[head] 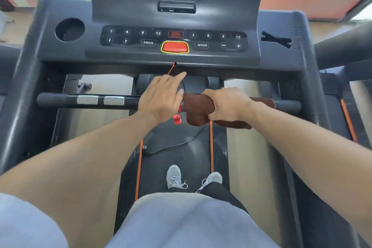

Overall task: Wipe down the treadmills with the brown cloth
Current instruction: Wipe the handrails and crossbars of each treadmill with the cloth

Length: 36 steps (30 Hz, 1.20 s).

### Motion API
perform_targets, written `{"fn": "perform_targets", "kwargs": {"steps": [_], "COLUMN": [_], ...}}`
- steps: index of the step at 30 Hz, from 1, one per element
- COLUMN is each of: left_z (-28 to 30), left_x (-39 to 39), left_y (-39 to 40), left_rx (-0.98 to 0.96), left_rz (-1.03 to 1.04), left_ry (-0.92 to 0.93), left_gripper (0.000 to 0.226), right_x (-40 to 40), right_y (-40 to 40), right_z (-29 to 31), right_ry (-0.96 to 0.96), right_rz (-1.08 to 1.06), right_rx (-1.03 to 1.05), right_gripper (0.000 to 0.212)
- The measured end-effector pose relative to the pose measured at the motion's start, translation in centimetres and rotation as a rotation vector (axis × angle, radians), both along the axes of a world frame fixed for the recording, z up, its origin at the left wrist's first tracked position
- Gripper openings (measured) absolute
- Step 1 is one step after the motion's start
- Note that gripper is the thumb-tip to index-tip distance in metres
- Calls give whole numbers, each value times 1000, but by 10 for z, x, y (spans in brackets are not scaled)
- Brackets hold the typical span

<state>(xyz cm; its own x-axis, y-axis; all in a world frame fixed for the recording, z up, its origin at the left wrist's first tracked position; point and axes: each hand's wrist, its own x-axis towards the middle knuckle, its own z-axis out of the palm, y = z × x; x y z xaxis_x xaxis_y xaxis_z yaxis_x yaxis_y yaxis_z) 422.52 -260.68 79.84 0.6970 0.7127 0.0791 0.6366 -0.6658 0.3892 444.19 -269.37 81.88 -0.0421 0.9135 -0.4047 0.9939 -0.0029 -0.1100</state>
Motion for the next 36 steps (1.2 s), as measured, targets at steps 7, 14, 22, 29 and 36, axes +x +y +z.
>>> {"fn": "perform_targets", "kwargs": {"steps": [7,14,22,29,36], "left_z": [-6,-8,-8,-9,-10], "left_x": [3,2,-1,-1,0], "left_y": [8,4,0,0,0], "left_rx": [96,141,68,-7,5], "left_rz": [-84,-82,2,44,41], "left_ry": [217,93,-49,53,67], "left_gripper": [52,49,50,49,49], "right_x": [81,-13,-12,80,44], "right_y": [-58,-15,-9,-14,-23], "right_z": [10,-5,-15,22,0], "right_ry": [-237,-114,-85,311,204], "right_rz": [-250,-121,22,-377,-304], "right_rx": [-46,106,147,-204,-78], "right_gripper": [34,48,55,36,44]}}
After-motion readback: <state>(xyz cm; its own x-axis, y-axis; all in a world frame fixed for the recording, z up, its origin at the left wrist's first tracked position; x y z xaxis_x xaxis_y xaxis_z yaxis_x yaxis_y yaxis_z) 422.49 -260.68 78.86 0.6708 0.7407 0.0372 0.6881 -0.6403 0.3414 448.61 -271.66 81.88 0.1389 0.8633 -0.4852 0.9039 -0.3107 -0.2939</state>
